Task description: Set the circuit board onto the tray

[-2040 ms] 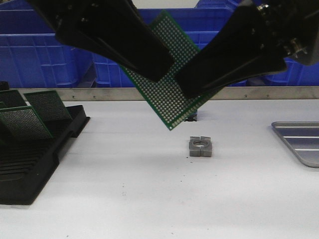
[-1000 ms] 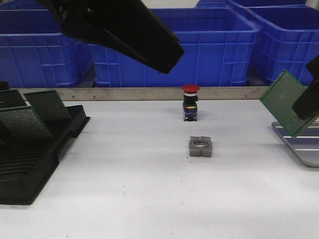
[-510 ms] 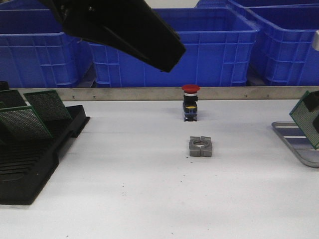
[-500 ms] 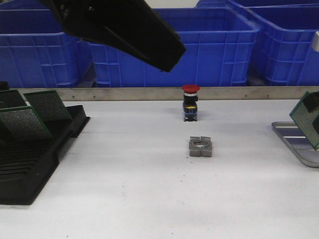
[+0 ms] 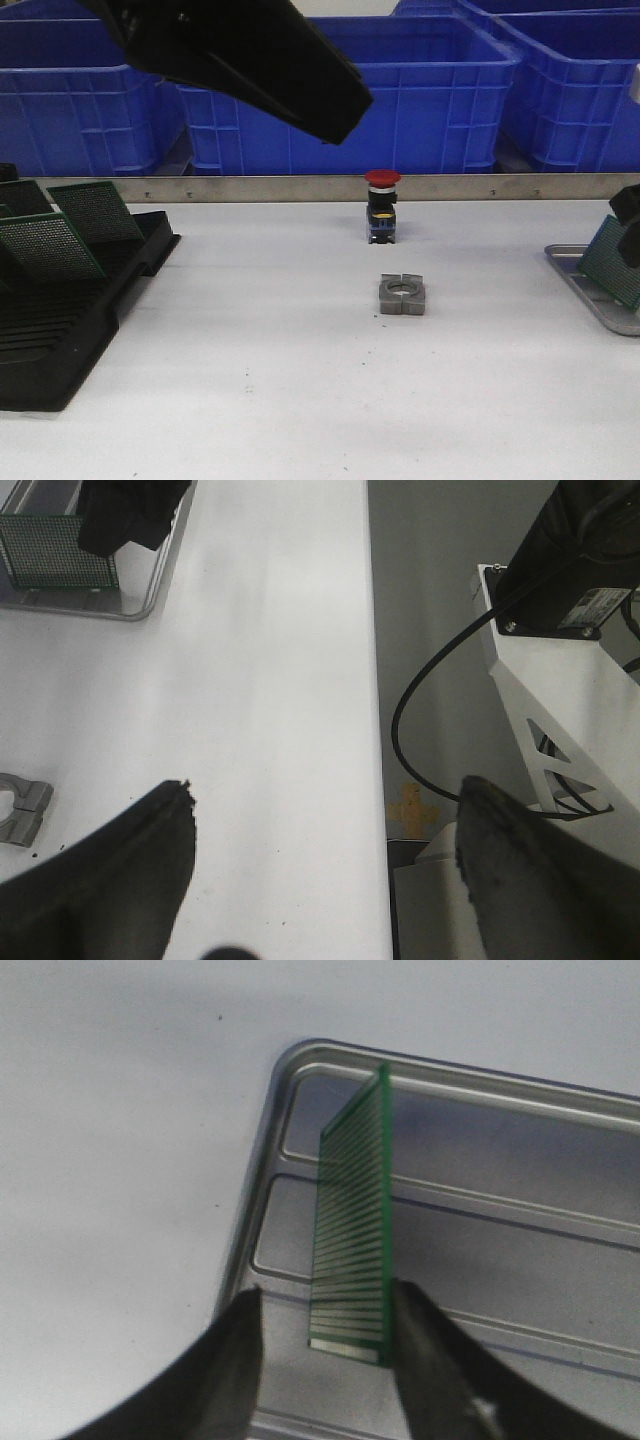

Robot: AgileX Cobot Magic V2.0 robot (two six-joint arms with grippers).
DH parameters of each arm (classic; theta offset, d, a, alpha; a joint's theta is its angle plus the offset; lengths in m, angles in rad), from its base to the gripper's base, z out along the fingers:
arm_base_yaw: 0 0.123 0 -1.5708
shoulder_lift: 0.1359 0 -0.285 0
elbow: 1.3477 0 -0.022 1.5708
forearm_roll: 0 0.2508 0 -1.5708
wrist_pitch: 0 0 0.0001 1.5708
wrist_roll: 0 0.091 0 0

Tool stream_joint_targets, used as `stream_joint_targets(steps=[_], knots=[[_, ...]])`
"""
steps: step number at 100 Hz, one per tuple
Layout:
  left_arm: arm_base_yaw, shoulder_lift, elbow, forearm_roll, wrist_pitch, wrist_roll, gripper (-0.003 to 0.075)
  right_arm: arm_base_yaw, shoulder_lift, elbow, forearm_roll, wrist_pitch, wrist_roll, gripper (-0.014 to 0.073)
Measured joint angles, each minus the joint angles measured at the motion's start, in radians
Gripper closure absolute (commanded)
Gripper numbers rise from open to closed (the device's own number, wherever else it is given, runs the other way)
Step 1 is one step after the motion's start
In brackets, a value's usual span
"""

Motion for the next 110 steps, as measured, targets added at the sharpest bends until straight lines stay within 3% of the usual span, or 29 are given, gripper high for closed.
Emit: stream_joint_targets(steps=[7, 40, 54, 80, 94, 110], knots=[[0.000, 0.000, 0.000, 0.000, 0.000, 0.000, 0.0216, 0.000, 0.000, 0.000, 0.000, -0.008, 0.000, 0.0020], [0.052, 0.000, -0.020, 0.064, -0.008, 0.000, 0.0216, 0.000, -0.015, 0.000, 0.004, -0.065, 0.000, 0.0021], [0.112, 0.000, -0.029, 0.244, -0.084, 0.000, 0.0216, 0.000, -0.033, 0.000, 0.006, -0.071, 0.000, 0.0021], [0.186, 0.000, -0.029, 0.735, -0.132, -0.036, 0.0216, 0.000, -0.035, 0.000, 0.006, -0.071, 0.000, 0.0021], [0.246, 0.000, -0.029, 0.839, -0.162, -0.111, 0.0216, 0.000, -0.035, 0.000, 0.006, -0.071, 0.000, 0.0021], [0.304, 0.035, -0.029, 0.861, -0.166, -0.142, 0.0216, 0.000, -0.035, 0.000, 0.006, -0.070, 0.000, 0.0021]])
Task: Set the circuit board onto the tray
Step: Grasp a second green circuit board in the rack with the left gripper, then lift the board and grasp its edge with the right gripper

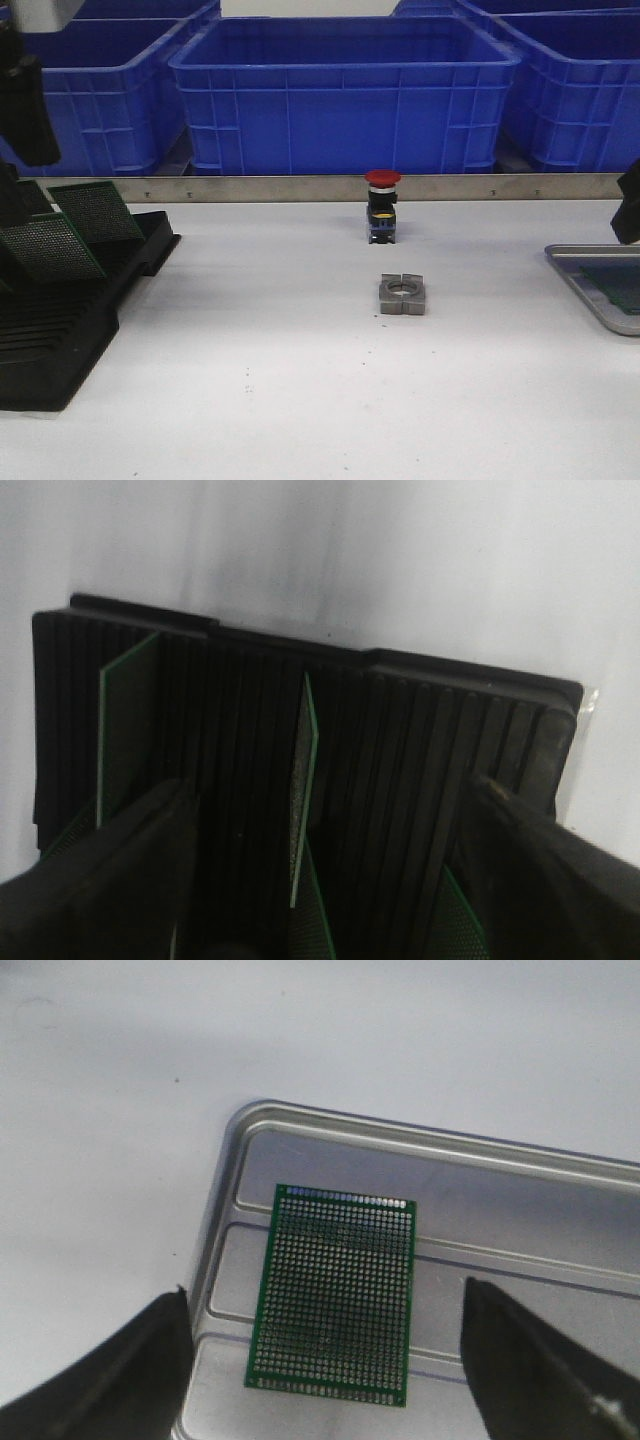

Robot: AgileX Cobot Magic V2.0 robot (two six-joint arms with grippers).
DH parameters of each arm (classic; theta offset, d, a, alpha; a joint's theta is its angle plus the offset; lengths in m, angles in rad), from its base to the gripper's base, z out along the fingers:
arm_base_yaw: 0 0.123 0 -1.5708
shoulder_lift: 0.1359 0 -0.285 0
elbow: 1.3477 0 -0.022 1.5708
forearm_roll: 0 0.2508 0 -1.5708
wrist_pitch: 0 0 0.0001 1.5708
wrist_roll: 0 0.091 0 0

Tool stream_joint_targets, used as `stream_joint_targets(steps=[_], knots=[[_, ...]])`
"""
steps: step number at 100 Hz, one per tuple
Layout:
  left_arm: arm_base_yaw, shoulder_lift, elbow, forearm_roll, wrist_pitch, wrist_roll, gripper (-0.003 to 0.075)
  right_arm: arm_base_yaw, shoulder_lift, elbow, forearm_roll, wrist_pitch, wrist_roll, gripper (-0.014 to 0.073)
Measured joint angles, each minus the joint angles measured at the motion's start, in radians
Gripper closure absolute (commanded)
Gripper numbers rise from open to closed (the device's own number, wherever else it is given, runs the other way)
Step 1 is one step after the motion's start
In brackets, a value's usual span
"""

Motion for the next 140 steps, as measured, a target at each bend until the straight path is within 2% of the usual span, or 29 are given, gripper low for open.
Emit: stream_joint_targets(steps=[16, 28, 37, 56, 90, 112, 126, 140], knots=[[0.006, 0.066, 0.000, 0.003, -0.006, -0.005, 0.0229, 0.000, 0.000, 0.000, 0.000, 0.004, 0.000, 0.0022], [0.006, 0.120, 0.000, 0.003, -0.036, -0.005, 0.0294, 0.000, 0.000, 0.000, 0.000, 0.004, 0.000, 0.0022], [0.006, 0.153, 0.000, 0.003, -0.049, -0.005, 0.0405, 0.000, 0.000, 0.000, 0.000, 0.006, 0.000, 0.0022], [0.006, 0.174, -0.001, 0.004, -0.065, -0.005, 0.0739, 0.000, 0.000, 0.000, 0.000, 0.015, 0.000, 0.0022], [0.006, 0.149, -0.014, 0.018, -0.092, -0.003, 0.0737, 0.000, -0.025, -0.004, 0.000, 0.073, 0.000, 0.0022], [-0.016, 0.070, -0.070, -0.008, 0.032, -0.005, 0.0737, 0.000, -0.139, -0.048, 0.000, 0.215, -0.053, 0.0022], [-0.057, 0.046, -0.102, -0.122, 0.078, -0.005, 0.0737, 0.014, -0.215, -0.072, -0.004, 0.315, -0.106, 0.0022], [-0.106, 0.046, -0.108, -0.290, 0.093, -0.005, 0.0737, 0.073, -0.255, -0.076, -0.009, 0.379, -0.196, 0.0022]])
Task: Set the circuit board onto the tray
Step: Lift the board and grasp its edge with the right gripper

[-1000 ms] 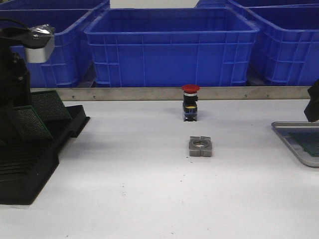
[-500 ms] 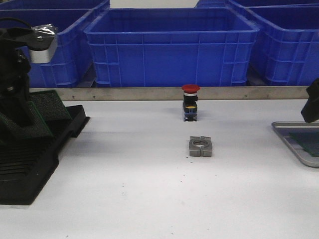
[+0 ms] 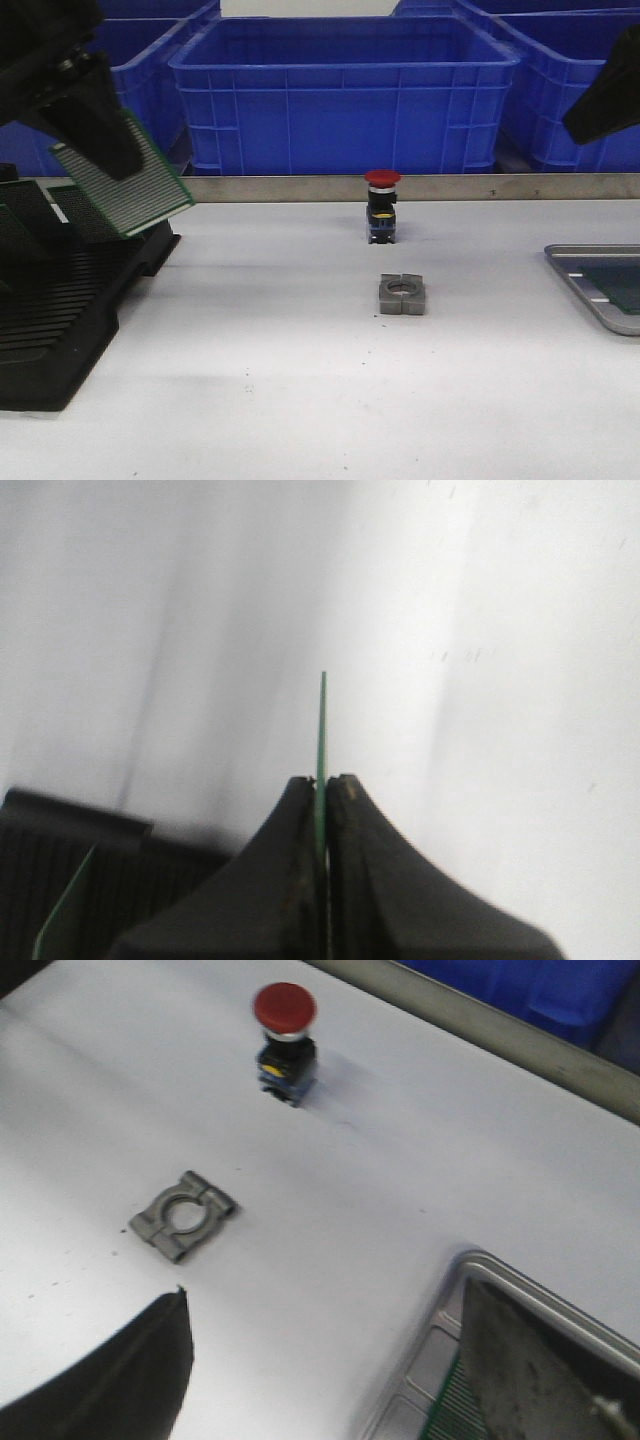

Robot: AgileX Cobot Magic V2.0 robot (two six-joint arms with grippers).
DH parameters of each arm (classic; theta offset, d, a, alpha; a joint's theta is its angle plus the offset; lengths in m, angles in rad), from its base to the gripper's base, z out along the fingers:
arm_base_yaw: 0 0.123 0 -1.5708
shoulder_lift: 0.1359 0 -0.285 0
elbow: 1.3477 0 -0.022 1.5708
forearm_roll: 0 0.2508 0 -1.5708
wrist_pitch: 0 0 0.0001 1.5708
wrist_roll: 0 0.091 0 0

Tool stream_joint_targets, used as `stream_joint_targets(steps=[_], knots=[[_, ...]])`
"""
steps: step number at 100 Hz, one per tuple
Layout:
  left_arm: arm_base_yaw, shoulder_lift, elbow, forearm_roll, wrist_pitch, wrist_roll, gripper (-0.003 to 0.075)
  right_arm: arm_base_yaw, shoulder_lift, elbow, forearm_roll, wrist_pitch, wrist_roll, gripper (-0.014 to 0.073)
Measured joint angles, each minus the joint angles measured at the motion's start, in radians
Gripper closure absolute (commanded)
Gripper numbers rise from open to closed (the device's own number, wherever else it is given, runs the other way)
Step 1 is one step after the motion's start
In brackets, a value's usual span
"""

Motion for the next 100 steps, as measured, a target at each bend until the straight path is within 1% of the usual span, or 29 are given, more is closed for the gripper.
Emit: stream_joint_targets(steps=[10, 17, 31, 40, 66, 79, 100], knots=[[-0.040, 0.000, 0.000, -0.117, 0.000, 0.000, 0.0737, 0.068, -0.009, 0.000, -0.002, 0.039, -0.086, 0.0022], [-0.066, 0.000, 0.000, -0.168, 0.000, 0.000, 0.0737, 0.117, -0.009, 0.000, -0.005, 0.075, -0.153, 0.0022], [-0.117, 0.000, 0.000, -0.220, 0.000, 0.000, 0.0737, 0.208, -0.009, 0.000, -0.009, 0.140, -0.262, 0.0022], [-0.144, 0.000, 0.000, -0.247, 0.002, 0.026, 0.0737, 0.248, -0.009, 0.000, -0.009, 0.160, -0.289, 0.0022], [-0.192, 0.000, 0.000, -0.372, 0.011, 0.139, 0.0737, 0.291, -0.009, 0.000, 0.002, 0.234, -0.305, 0.0022], [-0.198, 0.000, 0.000, -0.424, 0.014, 0.173, 0.0737, 0.297, -0.009, 0.000, 0.054, 0.269, -0.312, 0.0022], [-0.200, 0.000, 0.000, -0.494, 0.043, 0.209, 0.0737, 0.297, -0.009, 0.000, 0.159, 0.273, -0.354, 0.0022]])
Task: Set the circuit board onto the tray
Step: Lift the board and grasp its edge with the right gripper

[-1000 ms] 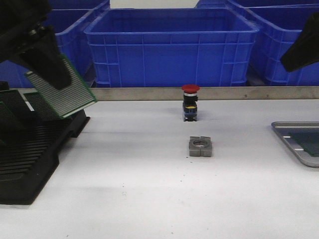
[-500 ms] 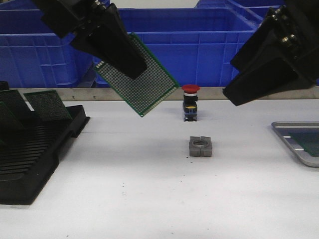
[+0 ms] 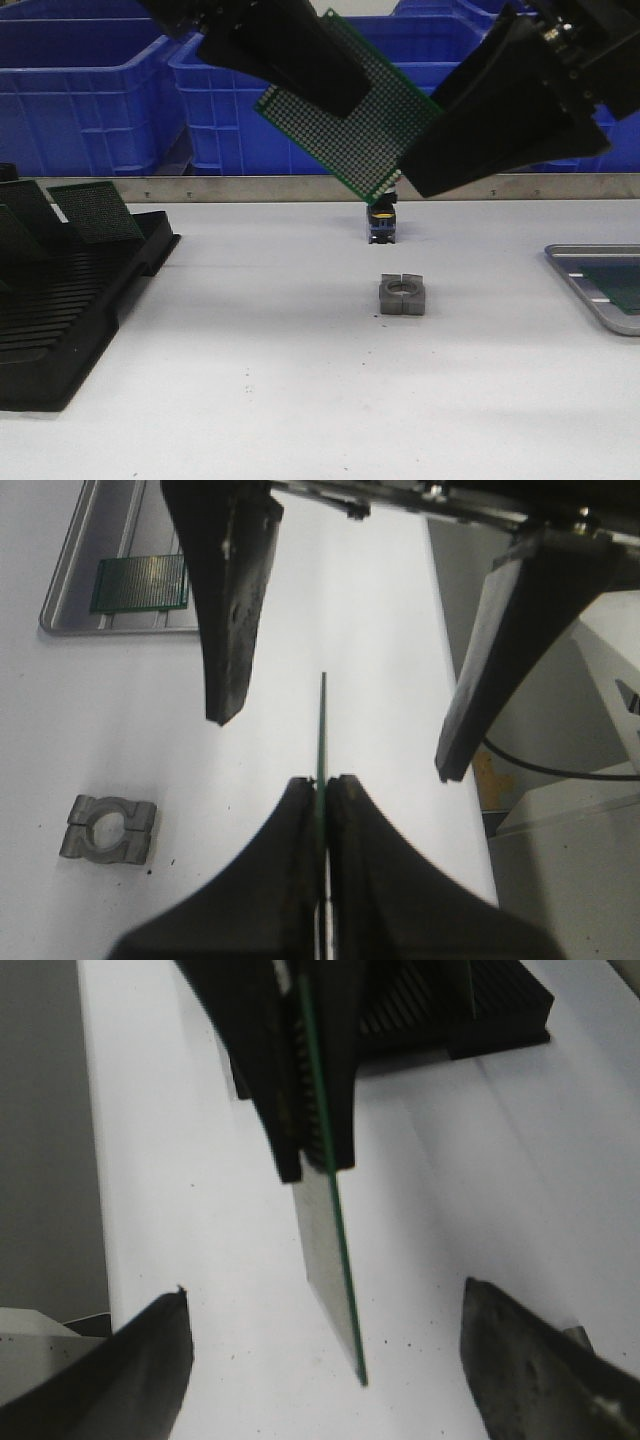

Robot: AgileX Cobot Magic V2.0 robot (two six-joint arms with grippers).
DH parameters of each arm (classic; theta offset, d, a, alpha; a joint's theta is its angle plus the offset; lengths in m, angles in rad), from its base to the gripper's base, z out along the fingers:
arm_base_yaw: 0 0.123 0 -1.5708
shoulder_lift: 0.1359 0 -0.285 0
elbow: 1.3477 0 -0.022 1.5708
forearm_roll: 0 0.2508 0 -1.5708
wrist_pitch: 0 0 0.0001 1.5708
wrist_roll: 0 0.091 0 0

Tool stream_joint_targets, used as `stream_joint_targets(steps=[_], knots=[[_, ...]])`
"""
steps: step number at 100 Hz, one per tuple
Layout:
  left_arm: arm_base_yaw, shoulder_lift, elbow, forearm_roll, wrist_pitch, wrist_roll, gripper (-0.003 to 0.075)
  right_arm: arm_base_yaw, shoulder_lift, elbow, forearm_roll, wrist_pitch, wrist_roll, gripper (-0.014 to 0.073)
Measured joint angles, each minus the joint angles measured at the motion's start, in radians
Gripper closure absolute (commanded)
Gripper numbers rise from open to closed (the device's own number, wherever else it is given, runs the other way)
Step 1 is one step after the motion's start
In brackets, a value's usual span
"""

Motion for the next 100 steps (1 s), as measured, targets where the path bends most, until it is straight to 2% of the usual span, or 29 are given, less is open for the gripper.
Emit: stream_joint_targets(steps=[11, 18, 54, 68, 75, 82, 89, 100], knots=[[0.000, 0.000, 0.000, -0.034, 0.003, 0.004, 0.0737, 0.002, 0.000, 0.000, 0.031, 0.000, -0.018, 0.0029], [0.000, 0.000, 0.000, -0.052, 0.005, 0.005, 0.0737, 0.002, 0.004, 0.000, 0.039, 0.002, -0.022, 0.0070], [0.000, 0.000, 0.000, -0.069, 0.005, 0.007, 0.0737, 0.002, 0.025, -0.001, 0.079, 0.008, -0.028, 0.0547], [0.000, 0.000, 0.000, -0.062, 0.009, 0.021, 0.0736, 0.002, 0.025, -0.001, 0.079, 0.017, -0.032, 0.0650], [0.000, 0.000, 0.000, -0.056, 0.013, 0.027, 0.0725, 0.002, 0.025, -0.001, 0.073, 0.027, -0.043, 0.0663], [0.000, 0.000, -0.001, -0.056, 0.013, 0.027, 0.0675, 0.002, 0.025, -0.001, 0.072, 0.028, -0.045, 0.0662], [0.000, 0.000, -0.002, -0.056, 0.009, 0.027, 0.0580, 0.002, 0.025, -0.001, 0.072, 0.028, -0.045, 0.0662], [0.000, 0.000, -0.002, -0.053, 0.005, 0.023, 0.0364, 0.002, 0.025, -0.001, 0.078, 0.016, -0.043, 0.0662]])
